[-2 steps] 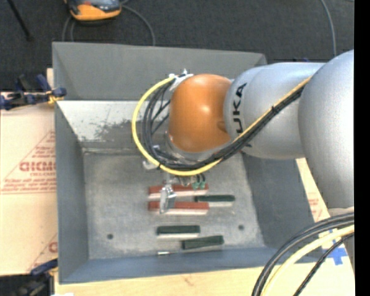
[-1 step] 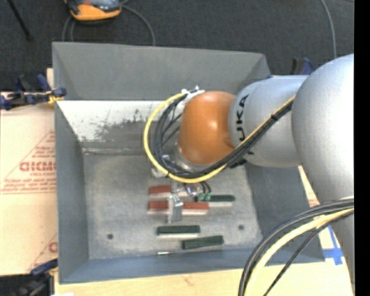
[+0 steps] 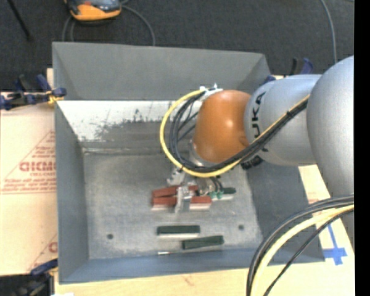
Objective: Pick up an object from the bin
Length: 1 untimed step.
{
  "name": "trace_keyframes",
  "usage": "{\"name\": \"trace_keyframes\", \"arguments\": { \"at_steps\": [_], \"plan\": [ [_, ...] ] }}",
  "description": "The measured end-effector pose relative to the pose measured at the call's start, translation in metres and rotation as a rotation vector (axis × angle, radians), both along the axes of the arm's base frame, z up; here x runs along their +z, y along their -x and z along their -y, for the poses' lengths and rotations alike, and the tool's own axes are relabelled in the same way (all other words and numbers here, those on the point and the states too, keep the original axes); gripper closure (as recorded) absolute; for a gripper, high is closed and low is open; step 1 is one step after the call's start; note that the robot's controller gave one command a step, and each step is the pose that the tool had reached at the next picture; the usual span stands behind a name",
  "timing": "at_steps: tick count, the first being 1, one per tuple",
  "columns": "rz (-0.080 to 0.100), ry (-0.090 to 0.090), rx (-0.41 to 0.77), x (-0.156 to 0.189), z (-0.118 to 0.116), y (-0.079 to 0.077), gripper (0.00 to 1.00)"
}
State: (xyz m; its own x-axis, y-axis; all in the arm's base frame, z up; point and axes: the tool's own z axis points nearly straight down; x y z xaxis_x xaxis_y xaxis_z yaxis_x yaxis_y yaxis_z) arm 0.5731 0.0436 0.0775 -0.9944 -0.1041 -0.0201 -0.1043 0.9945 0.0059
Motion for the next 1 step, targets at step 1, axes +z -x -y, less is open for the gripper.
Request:
{"name": "trace_keyframes", "arguments": {
  "at_steps": [1],
  "plan": [
    [0.000,0.000,-0.001,0.0000,0.0000,0.0000,1.00]
  ]
}}
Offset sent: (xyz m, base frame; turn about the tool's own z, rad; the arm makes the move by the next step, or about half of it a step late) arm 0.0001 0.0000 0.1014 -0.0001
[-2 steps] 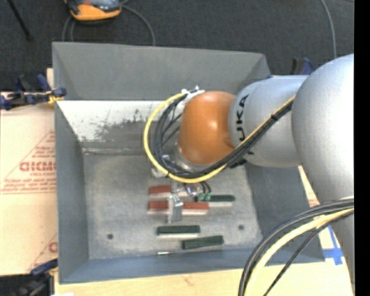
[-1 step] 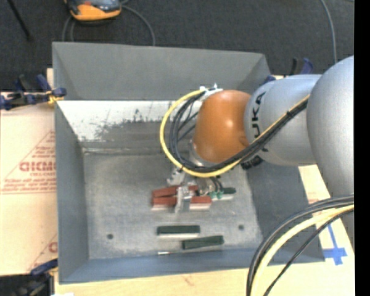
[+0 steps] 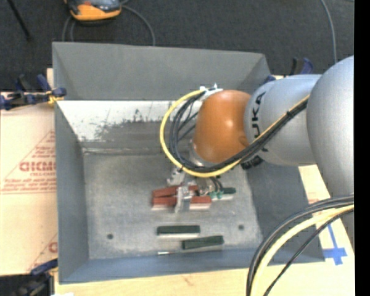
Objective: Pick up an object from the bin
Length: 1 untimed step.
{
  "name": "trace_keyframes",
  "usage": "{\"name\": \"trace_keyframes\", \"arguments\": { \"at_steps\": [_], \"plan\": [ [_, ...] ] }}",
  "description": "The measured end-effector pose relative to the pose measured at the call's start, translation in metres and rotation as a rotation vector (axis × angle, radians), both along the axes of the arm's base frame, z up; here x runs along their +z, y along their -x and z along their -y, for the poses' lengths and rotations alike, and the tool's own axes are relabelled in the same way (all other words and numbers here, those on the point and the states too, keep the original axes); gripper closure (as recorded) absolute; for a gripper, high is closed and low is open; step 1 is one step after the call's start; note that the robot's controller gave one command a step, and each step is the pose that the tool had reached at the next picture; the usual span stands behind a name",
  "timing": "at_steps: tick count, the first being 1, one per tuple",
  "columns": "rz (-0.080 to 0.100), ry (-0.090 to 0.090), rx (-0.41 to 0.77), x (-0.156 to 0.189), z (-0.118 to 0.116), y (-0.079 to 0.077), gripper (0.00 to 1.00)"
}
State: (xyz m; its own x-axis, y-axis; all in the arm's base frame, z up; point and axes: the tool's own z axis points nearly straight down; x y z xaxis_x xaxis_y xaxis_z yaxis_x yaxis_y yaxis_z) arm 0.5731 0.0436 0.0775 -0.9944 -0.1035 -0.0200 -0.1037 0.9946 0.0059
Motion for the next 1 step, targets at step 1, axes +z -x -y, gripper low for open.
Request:
{"name": "trace_keyframes", "arguments": {
  "at_steps": [1],
  "plan": [
    [-0.004,0.001,-0.001,0.0031,0.0002,0.0013,1.00]
  ]
}}
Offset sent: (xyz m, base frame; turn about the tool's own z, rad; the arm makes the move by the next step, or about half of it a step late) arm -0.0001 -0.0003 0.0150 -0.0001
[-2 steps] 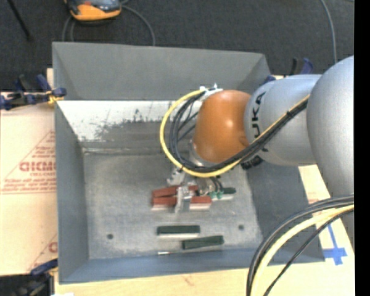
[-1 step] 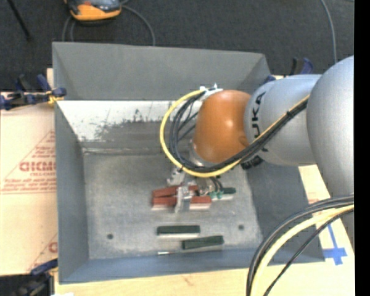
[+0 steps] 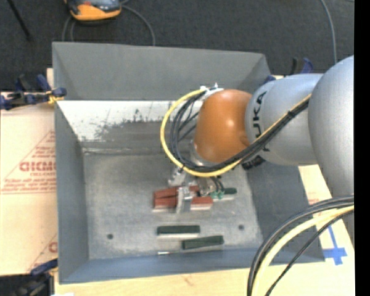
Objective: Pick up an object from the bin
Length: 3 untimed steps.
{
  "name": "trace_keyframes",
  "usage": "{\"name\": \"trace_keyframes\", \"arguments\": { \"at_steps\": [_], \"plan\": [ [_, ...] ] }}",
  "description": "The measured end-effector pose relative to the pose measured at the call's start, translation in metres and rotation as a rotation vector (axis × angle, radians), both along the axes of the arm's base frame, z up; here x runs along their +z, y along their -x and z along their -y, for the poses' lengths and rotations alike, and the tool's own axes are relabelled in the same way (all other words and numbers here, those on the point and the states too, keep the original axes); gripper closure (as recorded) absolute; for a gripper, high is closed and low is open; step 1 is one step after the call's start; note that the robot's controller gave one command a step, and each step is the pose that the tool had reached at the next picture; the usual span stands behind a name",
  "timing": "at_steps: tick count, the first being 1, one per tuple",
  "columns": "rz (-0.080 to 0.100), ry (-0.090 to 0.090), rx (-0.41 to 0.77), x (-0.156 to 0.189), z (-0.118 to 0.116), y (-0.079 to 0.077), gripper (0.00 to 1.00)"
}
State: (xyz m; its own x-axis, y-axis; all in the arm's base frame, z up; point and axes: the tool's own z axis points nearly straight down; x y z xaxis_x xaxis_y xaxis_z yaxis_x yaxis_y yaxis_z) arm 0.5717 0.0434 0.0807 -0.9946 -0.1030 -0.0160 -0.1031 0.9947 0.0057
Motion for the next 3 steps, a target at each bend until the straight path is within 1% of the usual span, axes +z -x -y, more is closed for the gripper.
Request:
{"name": "trace_keyframes", "arguments": {
  "at_steps": [1,2,3],
  "plan": [
    [-0.012,0.006,-0.002,0.039,0.002,0.003,1.00],
    [-0.009,0.006,-0.003,0.046,0.002,0.001,1.00],
    [-0.012,0.006,-0.005,0.052,0.002,0.001,1.00]
  ]
}}
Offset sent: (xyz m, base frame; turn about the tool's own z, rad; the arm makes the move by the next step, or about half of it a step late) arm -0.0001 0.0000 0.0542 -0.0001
